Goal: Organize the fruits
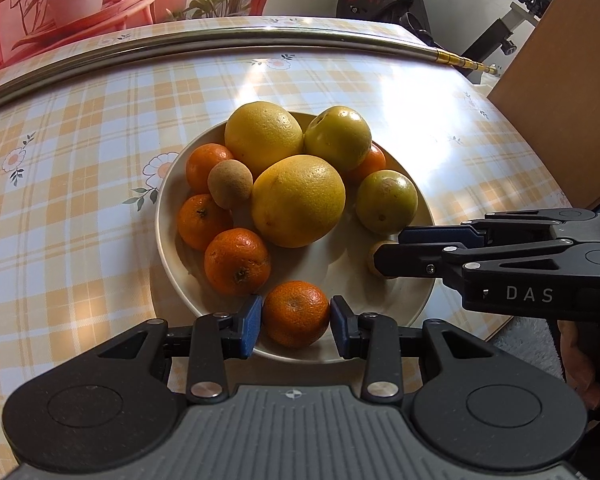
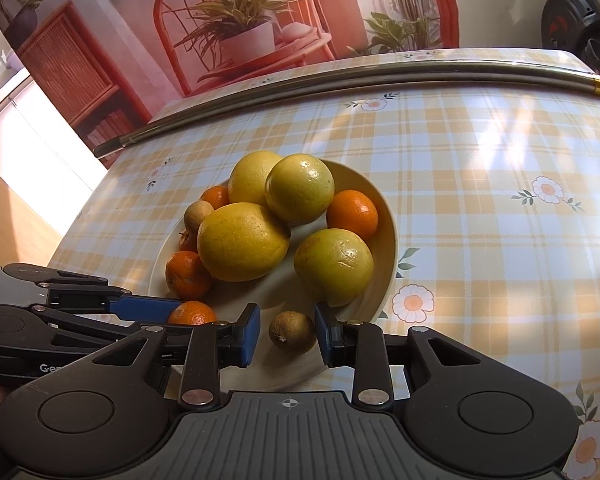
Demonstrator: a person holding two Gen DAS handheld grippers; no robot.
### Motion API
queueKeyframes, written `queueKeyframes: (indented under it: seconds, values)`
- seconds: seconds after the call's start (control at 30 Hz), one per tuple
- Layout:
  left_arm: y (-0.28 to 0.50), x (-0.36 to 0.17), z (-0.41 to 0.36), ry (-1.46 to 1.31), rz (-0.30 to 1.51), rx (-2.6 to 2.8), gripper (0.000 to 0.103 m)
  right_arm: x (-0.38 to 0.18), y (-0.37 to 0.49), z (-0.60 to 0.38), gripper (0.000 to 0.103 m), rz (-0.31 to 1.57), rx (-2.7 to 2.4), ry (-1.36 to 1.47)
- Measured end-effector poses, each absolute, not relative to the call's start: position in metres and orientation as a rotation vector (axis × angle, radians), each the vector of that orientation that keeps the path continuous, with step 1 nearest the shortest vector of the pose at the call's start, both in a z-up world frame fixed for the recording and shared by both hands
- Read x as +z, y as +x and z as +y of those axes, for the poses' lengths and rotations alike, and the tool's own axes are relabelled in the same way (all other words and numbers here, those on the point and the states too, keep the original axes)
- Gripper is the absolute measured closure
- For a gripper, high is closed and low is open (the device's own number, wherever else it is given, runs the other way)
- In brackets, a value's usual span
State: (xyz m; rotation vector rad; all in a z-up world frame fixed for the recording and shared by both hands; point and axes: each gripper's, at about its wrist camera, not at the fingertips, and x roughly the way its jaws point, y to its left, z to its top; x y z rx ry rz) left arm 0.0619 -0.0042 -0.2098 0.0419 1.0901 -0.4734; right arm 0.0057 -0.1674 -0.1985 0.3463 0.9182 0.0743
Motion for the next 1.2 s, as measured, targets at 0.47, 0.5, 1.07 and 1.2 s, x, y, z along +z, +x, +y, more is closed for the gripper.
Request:
queueKeyframes:
  seconds: [0.47,0.5,1.07,1.2]
  values:
    - [0.045,-0.185,0.0,0.084,0.979,-0.457,0.06,-0.188,0.002,-0.165,0.072,0.901,0.057,0.314]
    - [0.045,-0.183,0.002,0.079,0.971,-0.452,0.06,-0.186,0.002,-0.165,0.072,0.897,0.052,0.31]
    - [0.037,-0.114,0.017,0.115,0.642,-0.332,0.005,-0.124,-0.003,-0.177,0.02,0.764,-0.035,0.226]
    - [0.034,-0.097,0.019,0.095,0.582,-0.343,0.0,-0.099,-0.005,-0.18,0.0,0.699,-0.038,0.22]
